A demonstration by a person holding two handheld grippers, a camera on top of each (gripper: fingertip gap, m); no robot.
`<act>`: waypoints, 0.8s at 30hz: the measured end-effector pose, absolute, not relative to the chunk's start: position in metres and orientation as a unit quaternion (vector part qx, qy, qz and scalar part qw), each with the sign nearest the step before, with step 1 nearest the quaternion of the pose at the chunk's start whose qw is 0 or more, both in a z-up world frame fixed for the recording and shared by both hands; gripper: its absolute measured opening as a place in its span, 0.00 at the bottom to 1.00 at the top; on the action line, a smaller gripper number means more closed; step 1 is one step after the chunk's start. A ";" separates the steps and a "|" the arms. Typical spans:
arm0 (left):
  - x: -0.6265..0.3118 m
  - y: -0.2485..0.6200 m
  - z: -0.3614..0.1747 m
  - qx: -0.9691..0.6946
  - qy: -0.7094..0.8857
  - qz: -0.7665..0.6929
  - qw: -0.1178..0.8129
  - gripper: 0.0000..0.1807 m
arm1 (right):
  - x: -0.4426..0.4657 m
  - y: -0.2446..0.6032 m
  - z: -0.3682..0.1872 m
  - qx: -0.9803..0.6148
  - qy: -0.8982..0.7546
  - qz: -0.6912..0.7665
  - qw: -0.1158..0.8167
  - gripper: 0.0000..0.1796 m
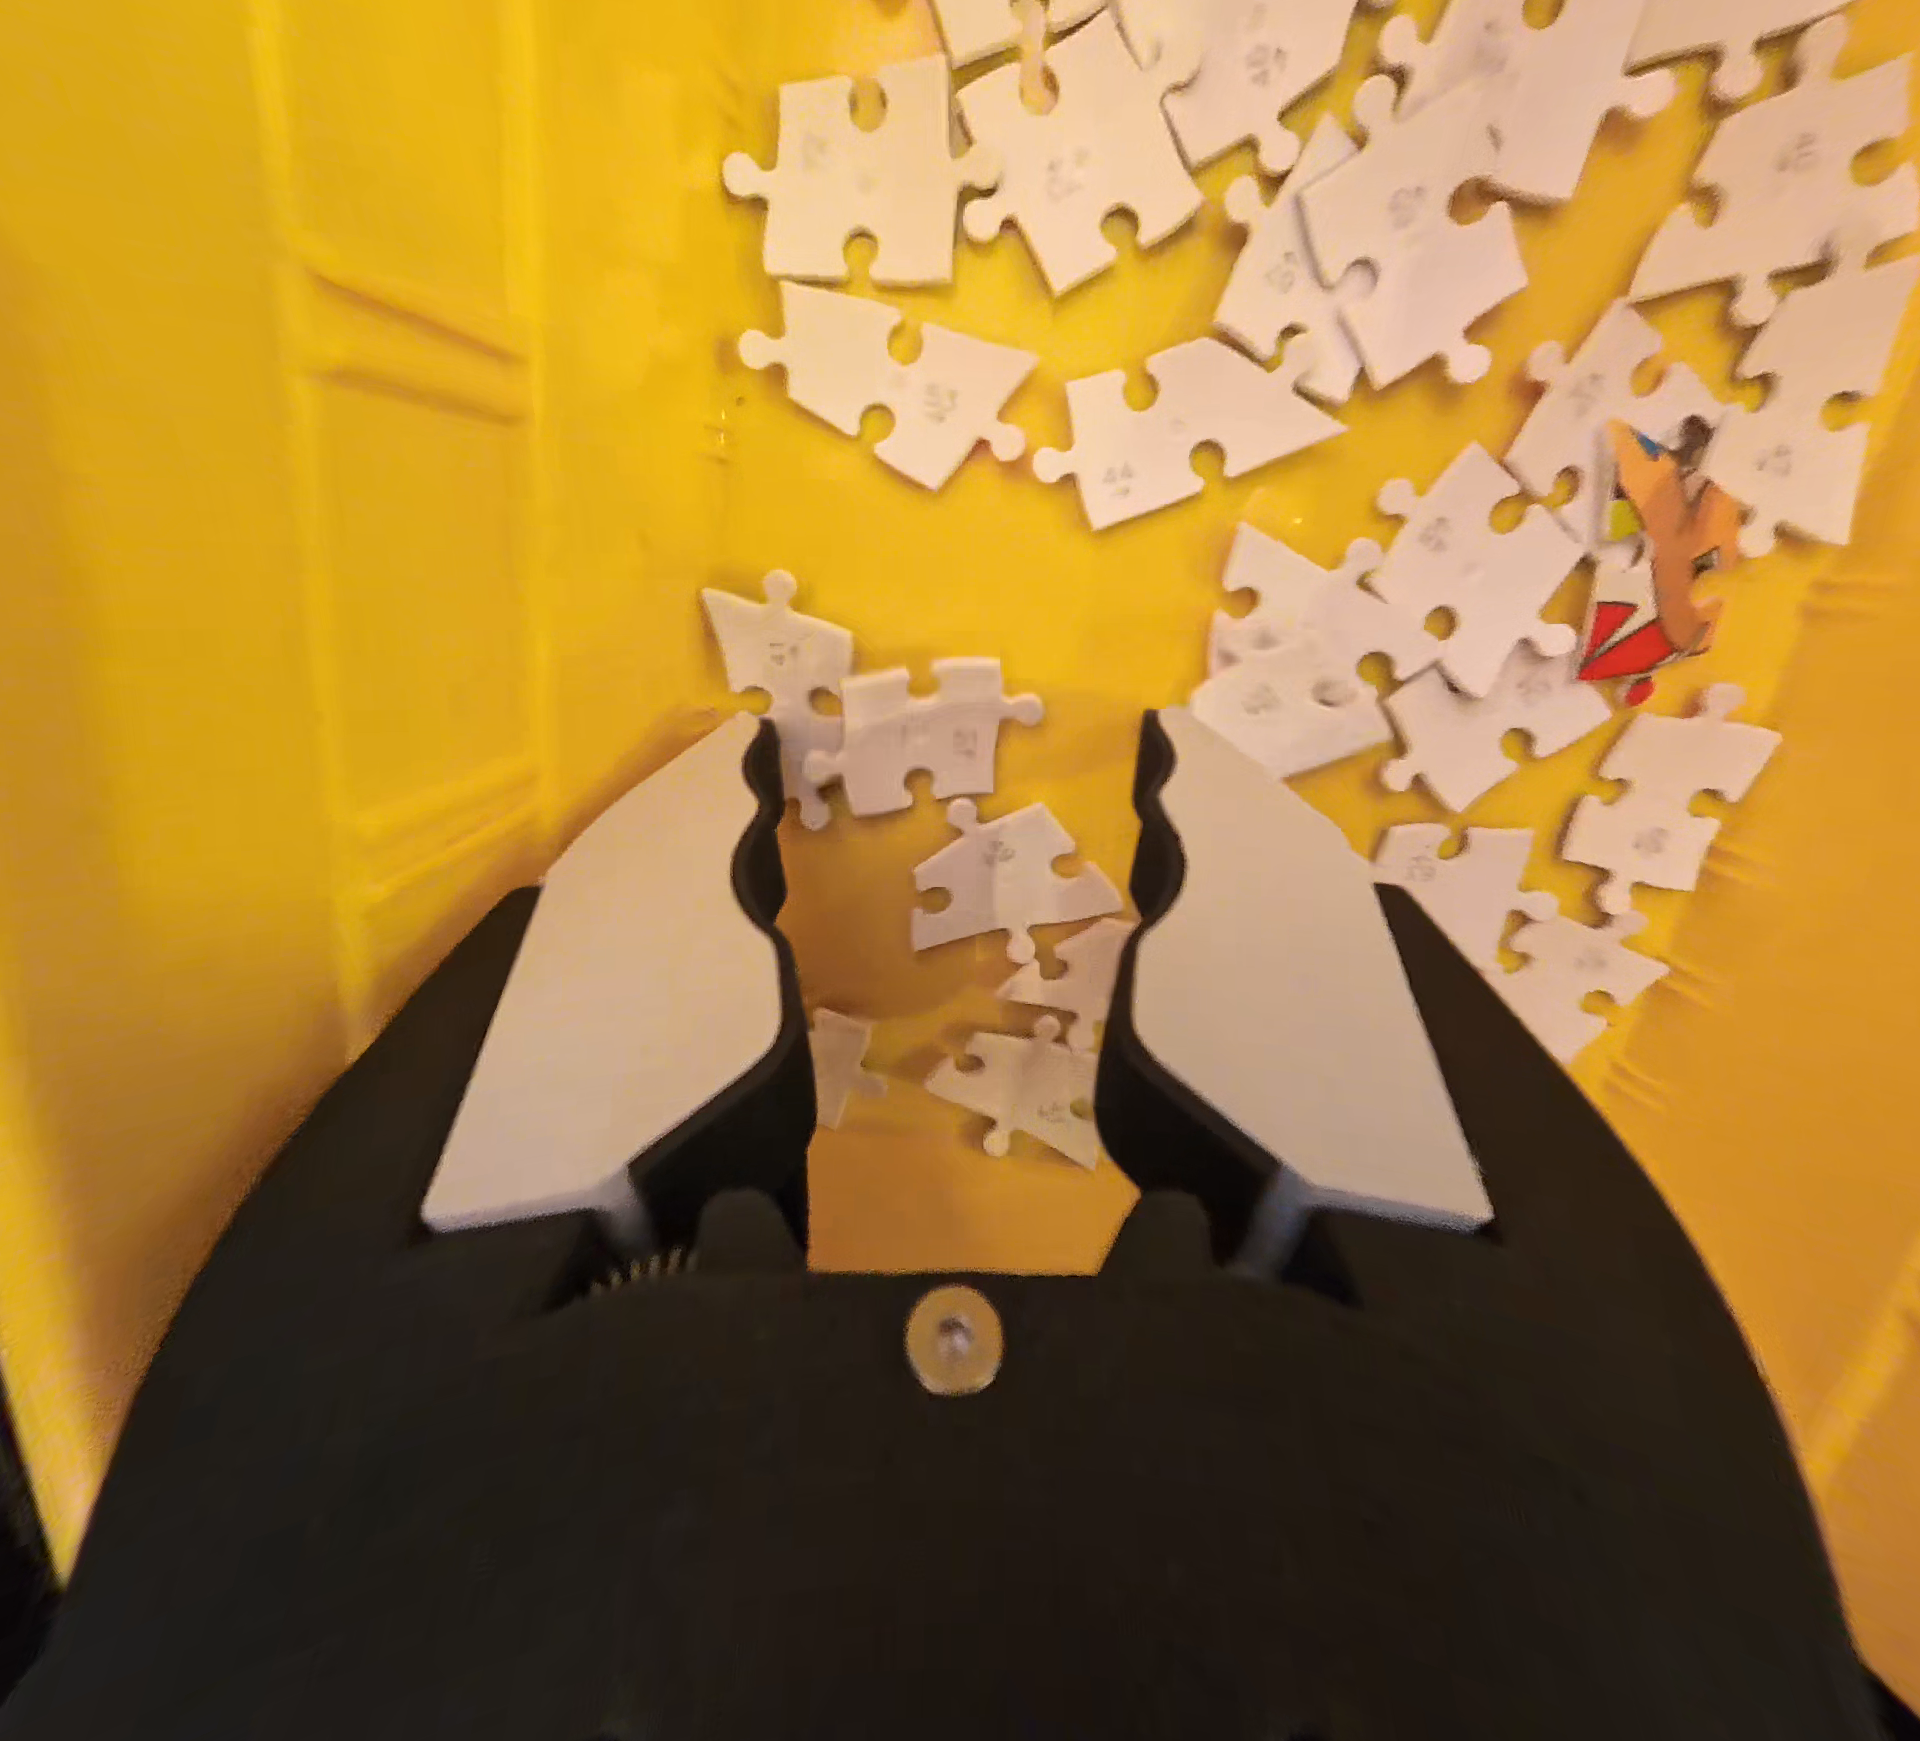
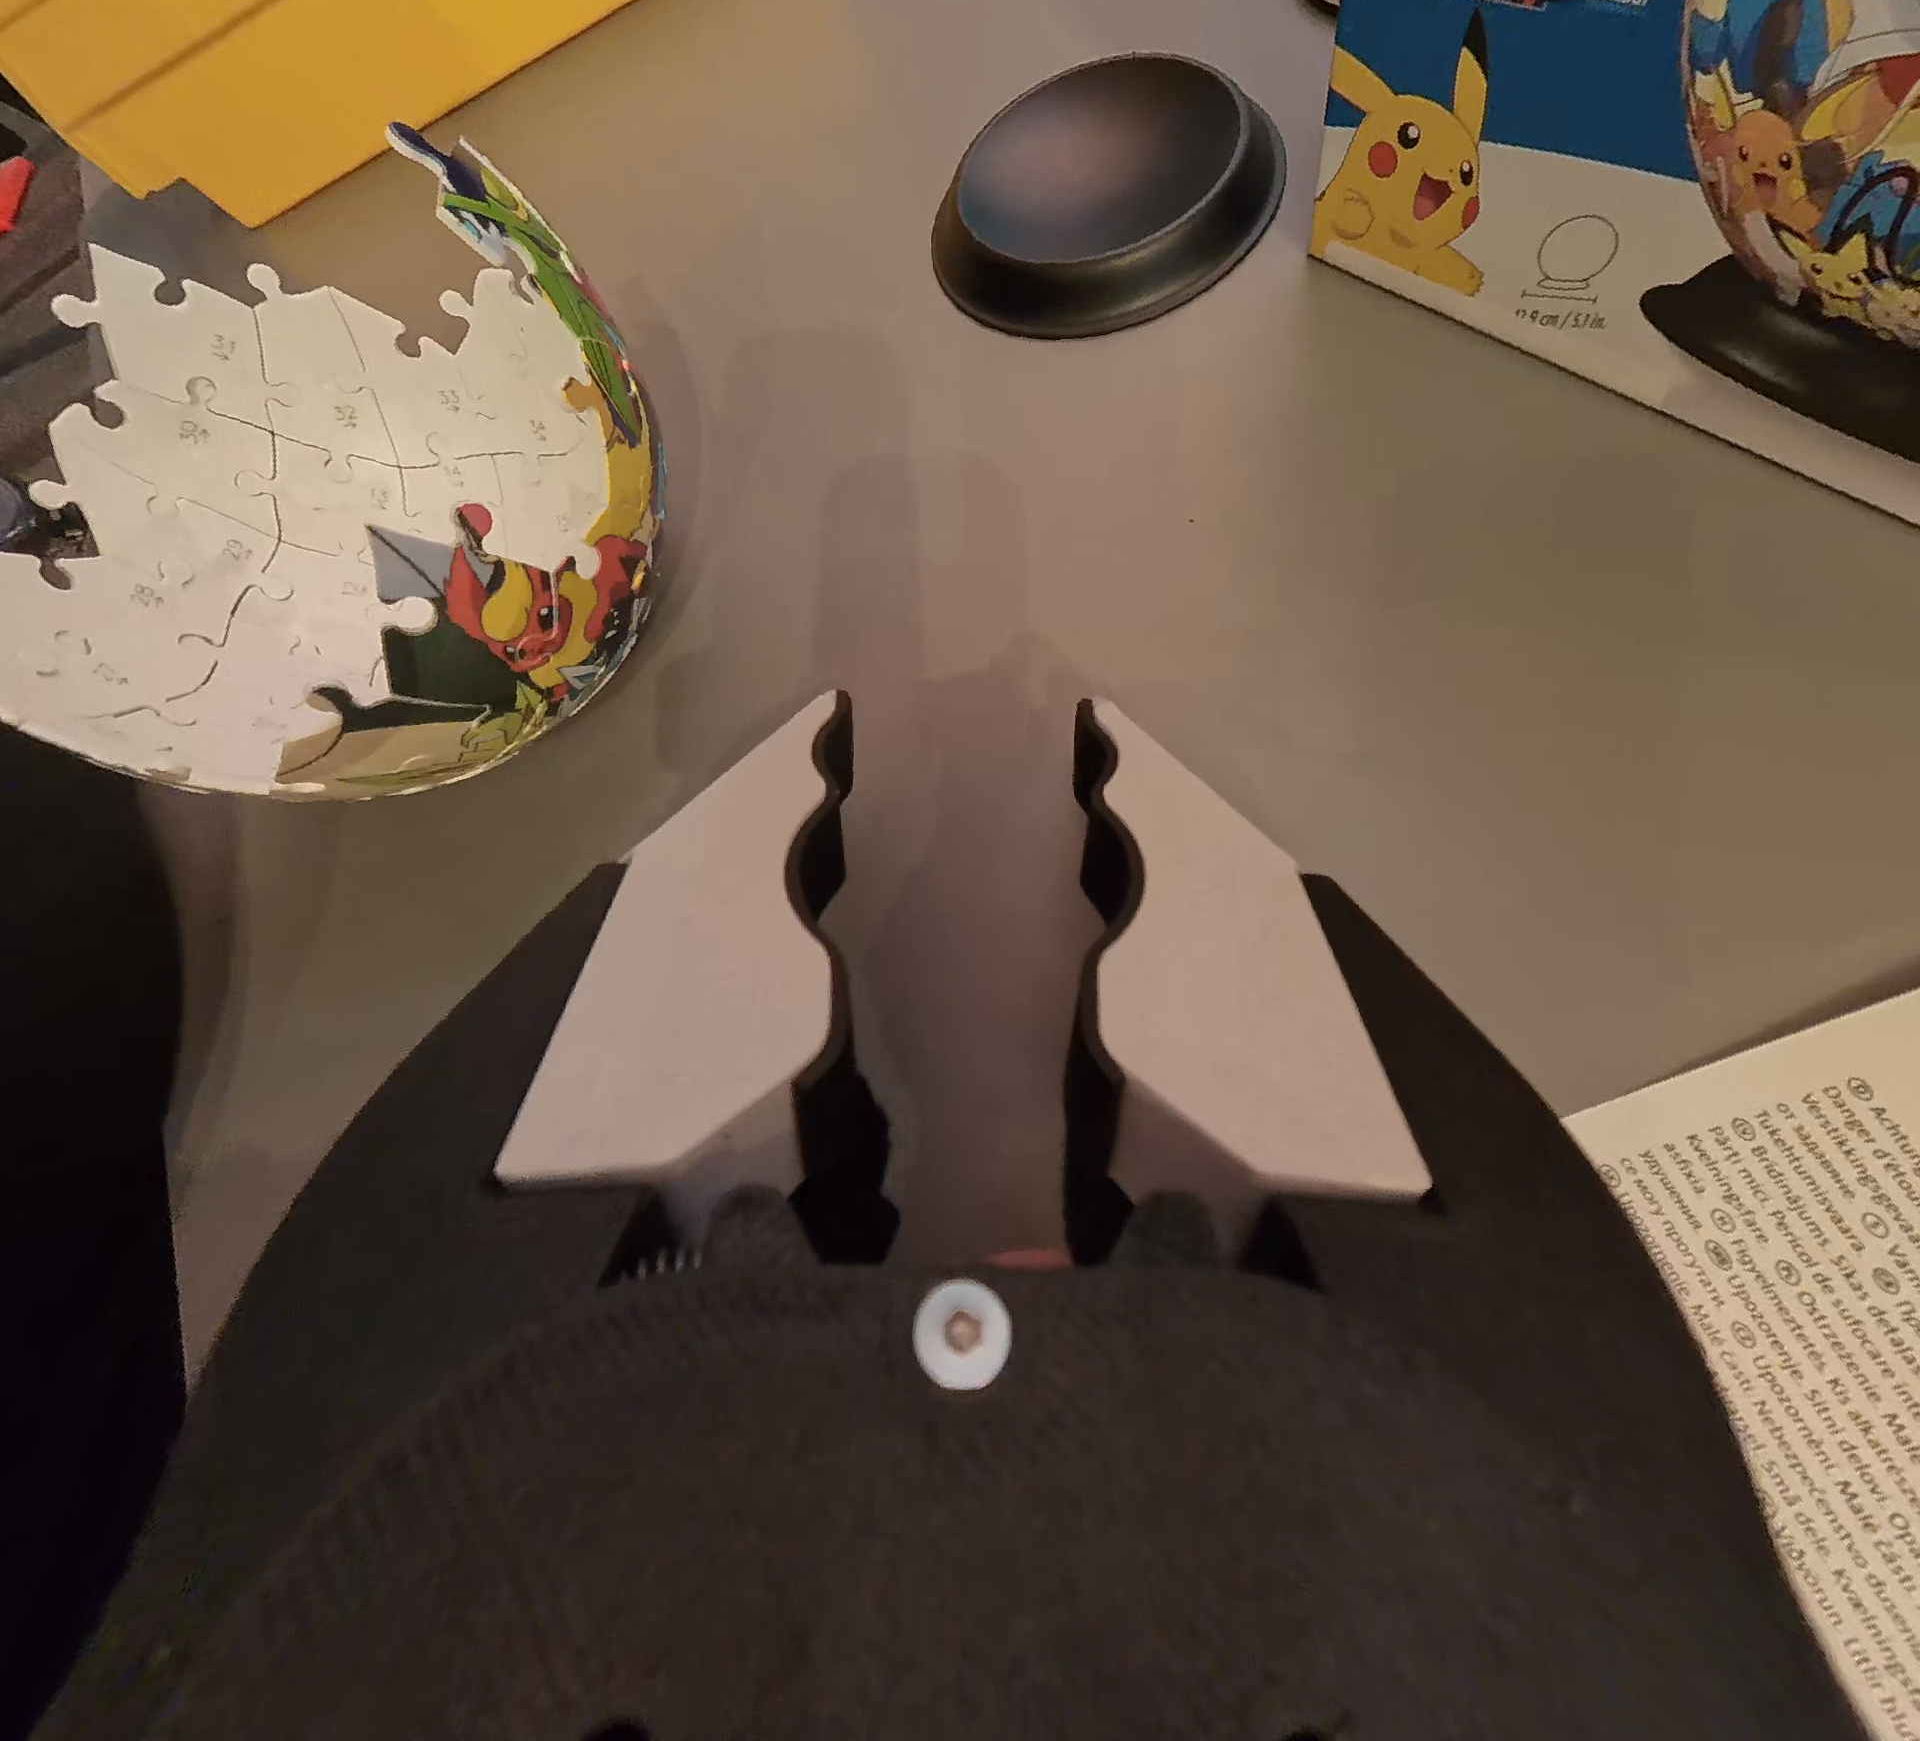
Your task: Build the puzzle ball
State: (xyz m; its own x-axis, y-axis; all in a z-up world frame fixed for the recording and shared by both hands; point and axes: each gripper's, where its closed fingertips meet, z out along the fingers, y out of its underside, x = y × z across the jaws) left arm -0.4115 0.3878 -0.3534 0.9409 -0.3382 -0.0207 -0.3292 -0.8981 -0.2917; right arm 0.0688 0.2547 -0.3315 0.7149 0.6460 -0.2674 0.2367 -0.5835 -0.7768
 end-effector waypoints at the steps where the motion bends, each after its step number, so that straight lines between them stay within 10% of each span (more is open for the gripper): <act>1: -0.411 0.387 -0.354 -0.974 0.173 -0.016 0.145 0.36 | 0.069 0.255 -0.331 -0.846 -0.260 0.275 0.375 0.23; 5: -0.403 0.384 -0.352 -0.974 0.162 -0.051 0.150 0.42 | 0.068 0.254 -0.329 -0.843 -0.259 0.283 0.377 0.24; 7: -0.370 0.367 -0.345 -0.963 0.173 -0.162 0.127 0.28 | 0.068 0.254 -0.328 -0.841 -0.258 0.288 0.378 0.24; 14: -0.406 0.389 -0.332 -0.964 0.158 -0.011 0.214 0.27 | 0.068 0.253 -0.326 -0.838 -0.258 0.295 0.380 0.25; 24: -0.412 0.395 -0.355 -0.982 0.103 -0.014 0.155 0.46 | 0.068 0.252 -0.324 -0.834 -0.259 0.301 0.384 0.25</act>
State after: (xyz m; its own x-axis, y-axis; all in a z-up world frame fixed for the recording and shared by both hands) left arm -0.4116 0.3955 -0.3546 0.9783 -0.2072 -0.0046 -0.1986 -0.9307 -0.3071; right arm 0.0675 0.2521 -0.3237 0.6850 0.6628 -0.3026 0.2015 -0.5714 -0.7955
